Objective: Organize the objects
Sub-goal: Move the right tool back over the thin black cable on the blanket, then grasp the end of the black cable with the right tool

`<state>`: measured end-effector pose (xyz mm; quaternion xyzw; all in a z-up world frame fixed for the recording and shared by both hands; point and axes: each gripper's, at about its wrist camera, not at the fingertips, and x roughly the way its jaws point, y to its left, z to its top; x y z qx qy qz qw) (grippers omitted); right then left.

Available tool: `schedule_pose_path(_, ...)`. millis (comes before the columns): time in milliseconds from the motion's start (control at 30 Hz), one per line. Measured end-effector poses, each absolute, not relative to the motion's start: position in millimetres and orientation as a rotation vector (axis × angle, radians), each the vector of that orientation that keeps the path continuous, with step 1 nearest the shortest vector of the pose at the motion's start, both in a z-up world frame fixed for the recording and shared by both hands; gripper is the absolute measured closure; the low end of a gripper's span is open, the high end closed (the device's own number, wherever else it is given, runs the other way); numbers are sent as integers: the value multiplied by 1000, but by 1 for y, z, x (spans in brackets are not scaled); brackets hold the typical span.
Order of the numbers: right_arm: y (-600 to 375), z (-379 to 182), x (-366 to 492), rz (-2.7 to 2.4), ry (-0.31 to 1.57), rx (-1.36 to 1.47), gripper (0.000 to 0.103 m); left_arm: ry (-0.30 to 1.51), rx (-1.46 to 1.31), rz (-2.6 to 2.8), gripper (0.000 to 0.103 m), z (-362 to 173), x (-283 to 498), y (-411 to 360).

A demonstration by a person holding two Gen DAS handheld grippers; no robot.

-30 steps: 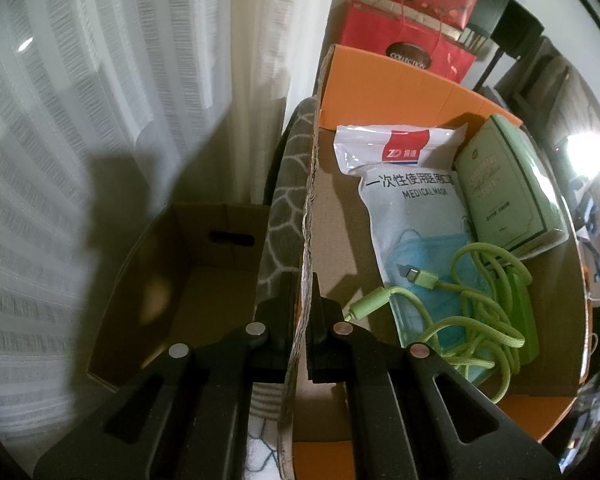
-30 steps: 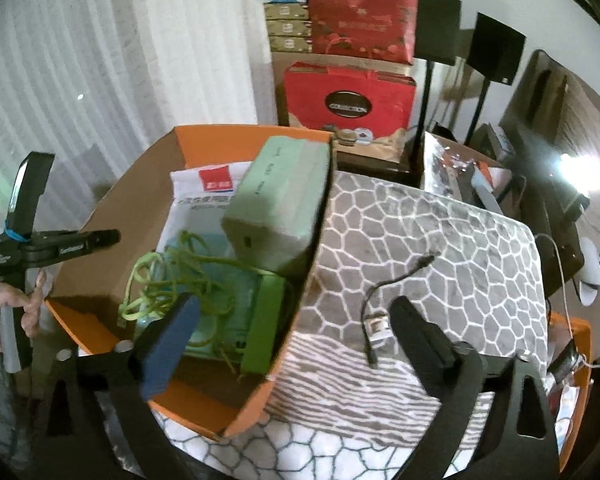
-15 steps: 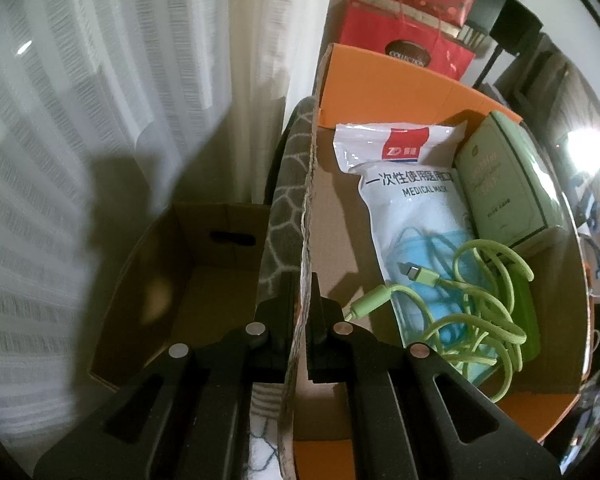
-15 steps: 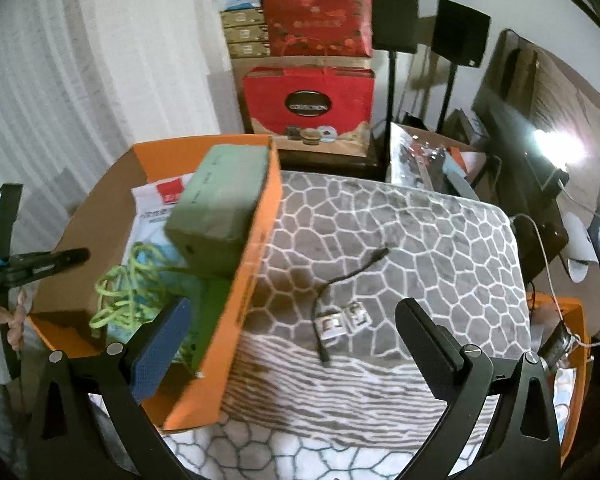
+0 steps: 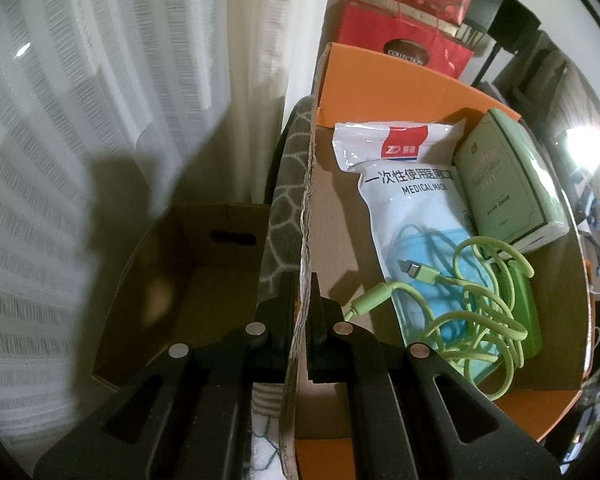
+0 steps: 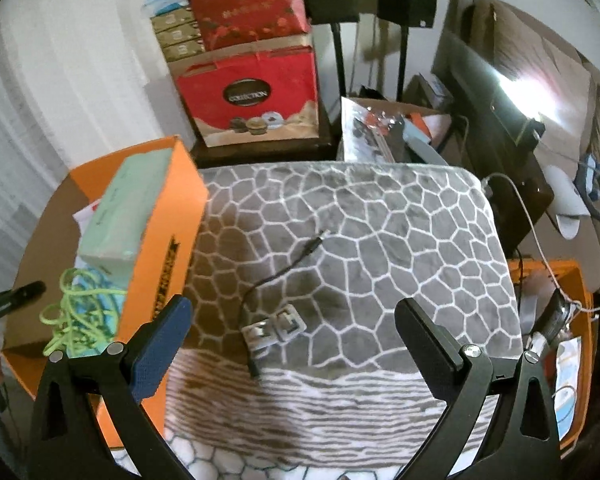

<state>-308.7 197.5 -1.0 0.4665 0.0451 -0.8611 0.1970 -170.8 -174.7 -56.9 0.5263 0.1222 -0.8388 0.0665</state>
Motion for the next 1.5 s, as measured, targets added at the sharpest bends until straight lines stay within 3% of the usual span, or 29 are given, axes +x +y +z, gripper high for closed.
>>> schedule_pose_path(333,198,-29,-340,-2368,81,1411,28,366,1588,-2528,99,-57,-171,-174)
schedule_pose_path(767,190,-49,-381,-2371,-13,1476,72,359,1589,-2532,99,-57,-170,-171)
schedule_pose_path(1000,187,-61,-394,-2372,-59,1499,77,360,1589,-2533,99,-58,-170,-171)
schedule_pose_path(1267,176,-72,-400,-2372,-22,1516,90,361,1586,-2533,99,-58,-170,-171)
schedule_pose_path(1500,174,-71,-396,-2379,13,1472,93,367,1587,-2531,99,-58,-171,-171)
